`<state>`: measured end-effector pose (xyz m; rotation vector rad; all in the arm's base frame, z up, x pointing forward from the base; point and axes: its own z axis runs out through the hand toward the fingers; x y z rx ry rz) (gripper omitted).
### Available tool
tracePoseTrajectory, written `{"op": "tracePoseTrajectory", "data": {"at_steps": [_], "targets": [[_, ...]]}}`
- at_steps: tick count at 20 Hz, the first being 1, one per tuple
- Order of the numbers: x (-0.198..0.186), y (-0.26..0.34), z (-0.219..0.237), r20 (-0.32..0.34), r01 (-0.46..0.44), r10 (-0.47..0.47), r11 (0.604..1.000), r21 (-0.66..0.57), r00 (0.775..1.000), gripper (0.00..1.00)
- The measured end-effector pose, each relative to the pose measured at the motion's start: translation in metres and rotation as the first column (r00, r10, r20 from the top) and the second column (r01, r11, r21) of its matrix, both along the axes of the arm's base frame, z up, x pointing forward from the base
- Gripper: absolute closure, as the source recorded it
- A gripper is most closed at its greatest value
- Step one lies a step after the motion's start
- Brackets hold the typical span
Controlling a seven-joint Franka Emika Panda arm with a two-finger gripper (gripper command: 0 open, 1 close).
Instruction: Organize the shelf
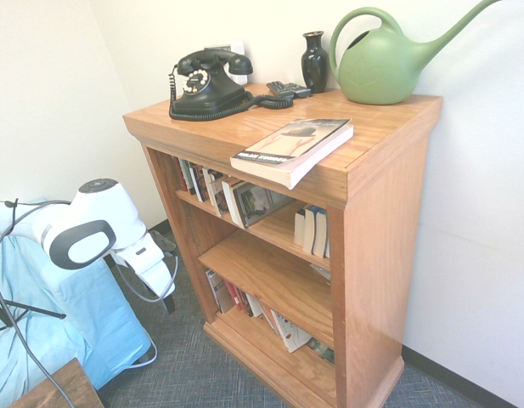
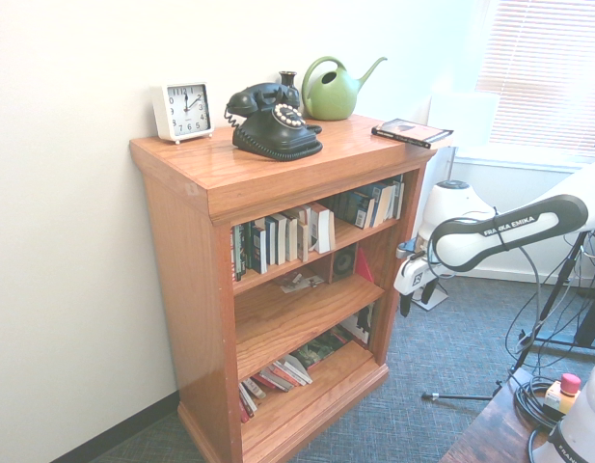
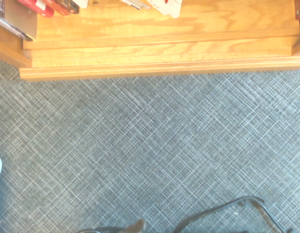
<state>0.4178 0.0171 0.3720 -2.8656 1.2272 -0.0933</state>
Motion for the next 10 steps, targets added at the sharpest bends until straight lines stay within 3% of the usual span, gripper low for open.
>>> {"op": "tracePoseTrajectory", "data": {"at_steps": [5,10], "targets": [[0.008,-0.019,0.008,0.020,0.009,-0.008,0.998,-0.062,1.000,0.00],[0.028,-0.082,0.061,0.110,0.005,0.032,0.948,-0.319,0.993,0.00]]}}
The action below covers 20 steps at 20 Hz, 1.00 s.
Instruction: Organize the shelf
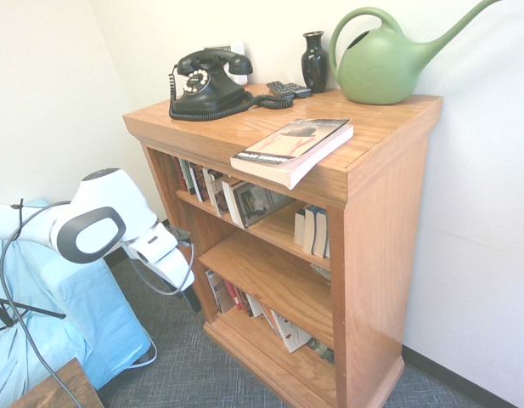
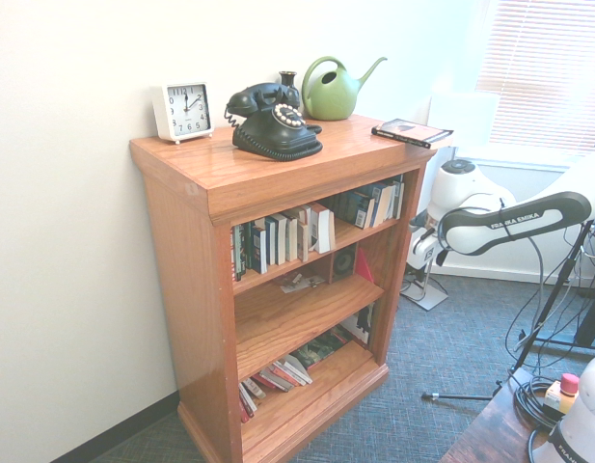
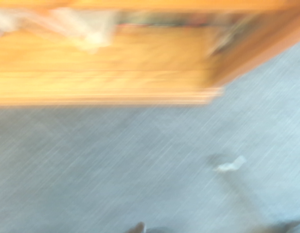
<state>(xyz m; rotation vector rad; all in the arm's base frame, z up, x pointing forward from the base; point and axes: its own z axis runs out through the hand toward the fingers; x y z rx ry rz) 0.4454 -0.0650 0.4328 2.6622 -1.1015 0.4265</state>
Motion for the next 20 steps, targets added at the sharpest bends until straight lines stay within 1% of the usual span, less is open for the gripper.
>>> {"op": "tracePoseTrajectory", "data": {"at_steps": [2,4,6,8,11,14,15,17,18,20], "targets": [[0.003,-0.018,0.027,0.036,-0.019,0.023,0.993,-0.114,0.999,0.00],[0.003,-0.030,0.051,0.061,-0.041,0.057,0.972,-0.229,0.997,0.00],[0.001,-0.034,0.071,0.078,-0.063,0.095,0.938,-0.340,0.992,0.00],[0.000,-0.036,0.089,0.091,-0.081,0.135,0.891,-0.447,0.987,0.00],[0.003,-0.040,0.115,0.103,-0.094,0.192,0.795,-0.600,0.976,0.00],[0.006,-0.043,0.133,0.100,-0.099,0.251,0.672,-0.734,0.963,0.00],[0.007,-0.043,0.136,0.099,-0.099,0.274,0.625,-0.774,0.957,0.00],[0.009,-0.044,0.140,0.102,-0.092,0.316,0.543,-0.835,0.943,0.00],[0.011,-0.044,0.140,0.106,-0.088,0.334,0.517,-0.852,0.937,0.00],[0.015,-0.045,0.141,0.111,-0.091,0.368,0.490,-0.867,0.923,0.00]]}}
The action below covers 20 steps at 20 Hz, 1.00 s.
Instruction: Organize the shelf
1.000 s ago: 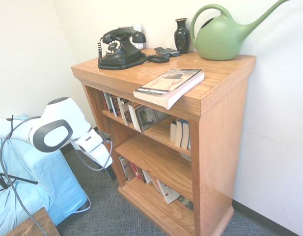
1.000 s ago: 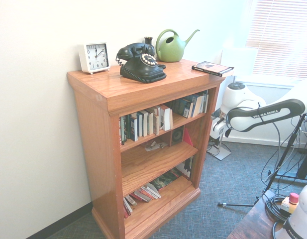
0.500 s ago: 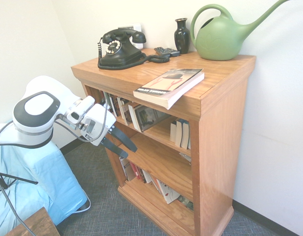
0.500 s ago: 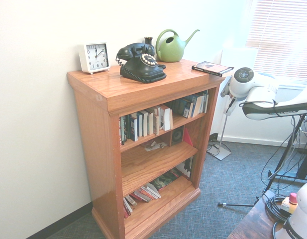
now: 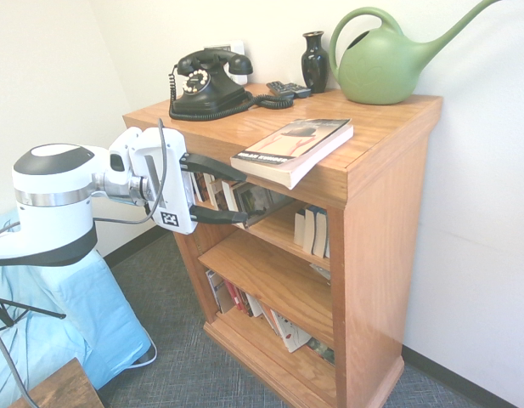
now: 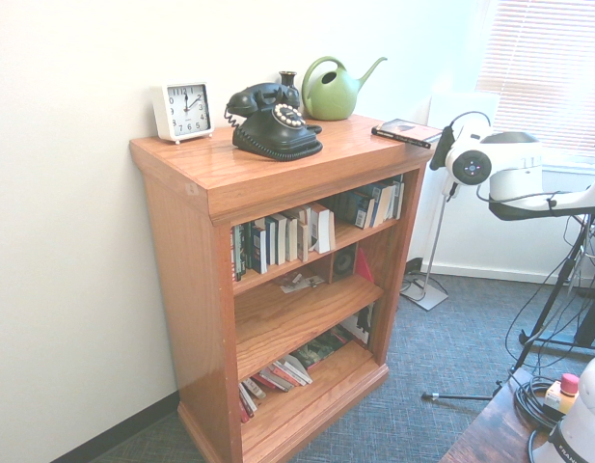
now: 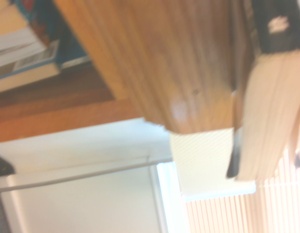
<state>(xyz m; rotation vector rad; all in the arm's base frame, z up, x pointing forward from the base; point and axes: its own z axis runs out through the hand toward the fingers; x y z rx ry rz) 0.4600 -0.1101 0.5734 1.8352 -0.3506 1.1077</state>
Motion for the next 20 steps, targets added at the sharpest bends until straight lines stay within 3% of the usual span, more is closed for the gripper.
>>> {"op": "tracePoseTrajectory", "data": {"at_steps": [7,16,17,20], "targets": [[0.036,0.004,0.009,0.038,-0.153,0.153,0.988,-0.016,0.987,0.00],[0.076,-0.003,0.014,0.043,-0.152,0.153,0.988,-0.033,0.987,0.00],[0.077,-0.004,0.014,0.043,-0.150,0.152,0.988,-0.033,0.987,1.00],[0.080,-0.010,0.011,0.036,-0.142,0.143,0.989,-0.035,0.989,1.00]]}}
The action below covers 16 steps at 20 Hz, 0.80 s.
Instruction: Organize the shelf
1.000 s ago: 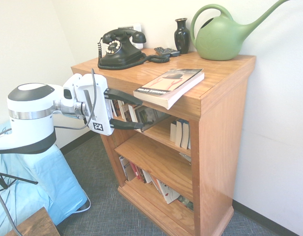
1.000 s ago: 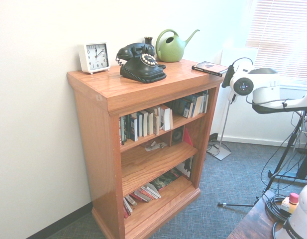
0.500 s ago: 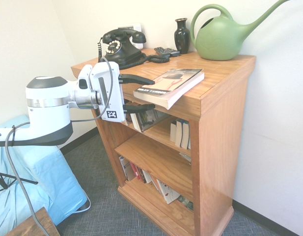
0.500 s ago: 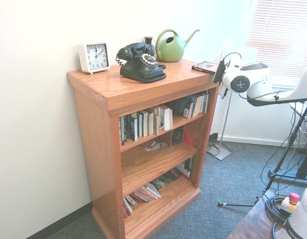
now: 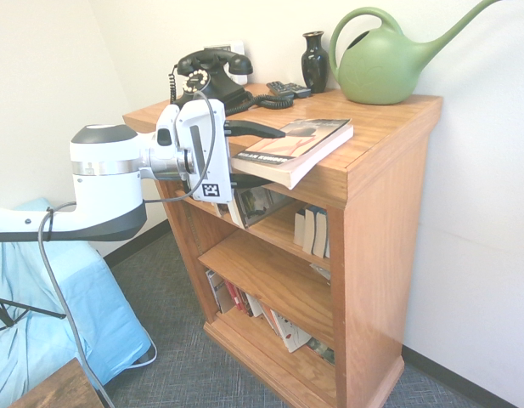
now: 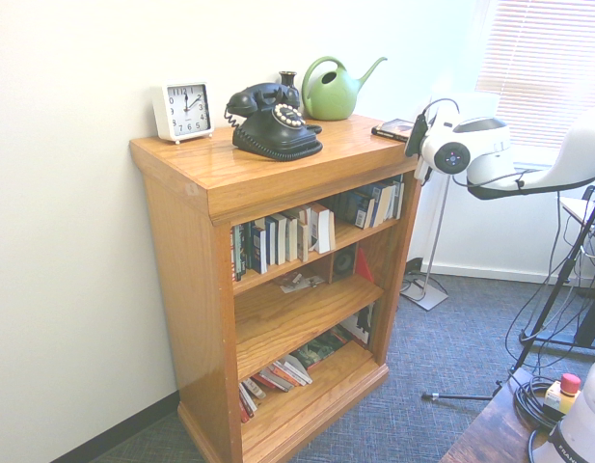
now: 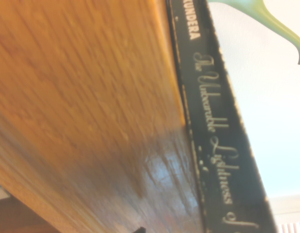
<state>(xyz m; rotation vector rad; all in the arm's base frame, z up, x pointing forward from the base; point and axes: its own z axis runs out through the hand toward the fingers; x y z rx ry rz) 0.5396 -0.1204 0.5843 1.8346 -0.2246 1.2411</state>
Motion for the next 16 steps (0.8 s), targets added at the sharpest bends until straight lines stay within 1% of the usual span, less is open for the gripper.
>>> {"op": "tracePoseTrajectory", "data": {"at_steps": [3,16], "targets": [[0.003,-0.002,-0.006,-0.008,-0.004,0.004,1.000,-0.013,1.000,1.00],[0.001,-0.010,-0.012,0.005,-0.002,0.002,1.000,-0.026,1.000,1.00]]}}
